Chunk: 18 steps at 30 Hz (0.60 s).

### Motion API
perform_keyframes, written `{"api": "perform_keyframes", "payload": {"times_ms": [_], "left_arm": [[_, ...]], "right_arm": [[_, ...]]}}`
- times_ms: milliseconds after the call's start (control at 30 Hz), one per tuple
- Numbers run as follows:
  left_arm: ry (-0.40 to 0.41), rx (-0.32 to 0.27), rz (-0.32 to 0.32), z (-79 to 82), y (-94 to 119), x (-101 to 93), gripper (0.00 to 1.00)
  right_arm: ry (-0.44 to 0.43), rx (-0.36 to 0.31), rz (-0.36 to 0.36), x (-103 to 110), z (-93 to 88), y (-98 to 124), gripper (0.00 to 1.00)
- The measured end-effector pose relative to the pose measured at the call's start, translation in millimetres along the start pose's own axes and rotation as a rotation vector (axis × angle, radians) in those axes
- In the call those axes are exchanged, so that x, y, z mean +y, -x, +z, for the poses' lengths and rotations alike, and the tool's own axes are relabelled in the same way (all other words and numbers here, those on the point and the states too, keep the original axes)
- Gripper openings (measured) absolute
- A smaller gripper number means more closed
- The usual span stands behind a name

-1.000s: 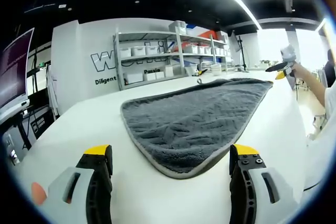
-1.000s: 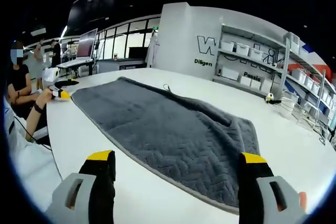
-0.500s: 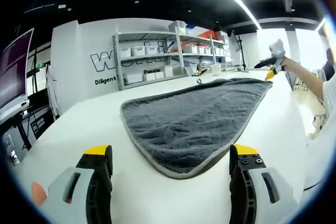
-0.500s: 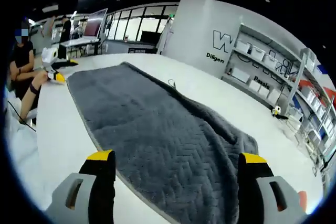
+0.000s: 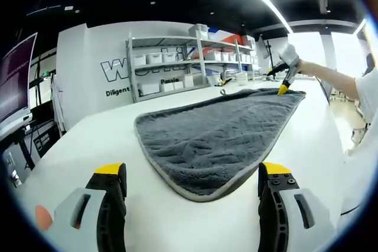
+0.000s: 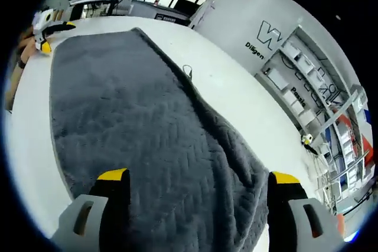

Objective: Open the folded towel by lifting each exposed corner and separating the folded layers until the towel lies flat within the target outline without major curled edges

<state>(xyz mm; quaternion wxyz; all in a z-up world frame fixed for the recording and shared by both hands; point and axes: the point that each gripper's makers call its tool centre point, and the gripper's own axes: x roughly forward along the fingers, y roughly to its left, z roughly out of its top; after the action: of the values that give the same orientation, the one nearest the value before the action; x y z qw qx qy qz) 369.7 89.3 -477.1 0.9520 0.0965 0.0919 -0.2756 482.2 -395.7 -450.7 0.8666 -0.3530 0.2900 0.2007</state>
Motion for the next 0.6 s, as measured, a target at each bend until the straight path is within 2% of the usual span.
{"api": "perform_keyframes", "payload": {"times_ms": [33,167,333,467,600], "left_arm": [[0.0,-0.001,-0.001,0.2,0.0,-0.2,0.91],[0.0,-0.002,-0.003,0.6,0.1,-0.5,0.91],[0.001,-0.005,-0.005,1.7,0.2,-0.4,0.91],[0.003,-0.007,-0.008,2.4,-0.1,-0.9,0.91],[0.003,-0.008,-0.012,2.9,-0.7,-1.3,0.91]], "right_arm": [[0.004,0.004,-0.001,-11.5,2.2,-9.5,0.97],[-0.004,0.009,-0.017,-19.6,11.3,-24.2,0.95],[-0.036,0.038,-0.061,-42.2,23.2,-55.2,0.91],[-0.052,0.055,-0.099,-50.6,29.5,-69.1,0.84],[-0.07,0.087,-0.136,-55.1,27.7,-80.9,0.76]]}}
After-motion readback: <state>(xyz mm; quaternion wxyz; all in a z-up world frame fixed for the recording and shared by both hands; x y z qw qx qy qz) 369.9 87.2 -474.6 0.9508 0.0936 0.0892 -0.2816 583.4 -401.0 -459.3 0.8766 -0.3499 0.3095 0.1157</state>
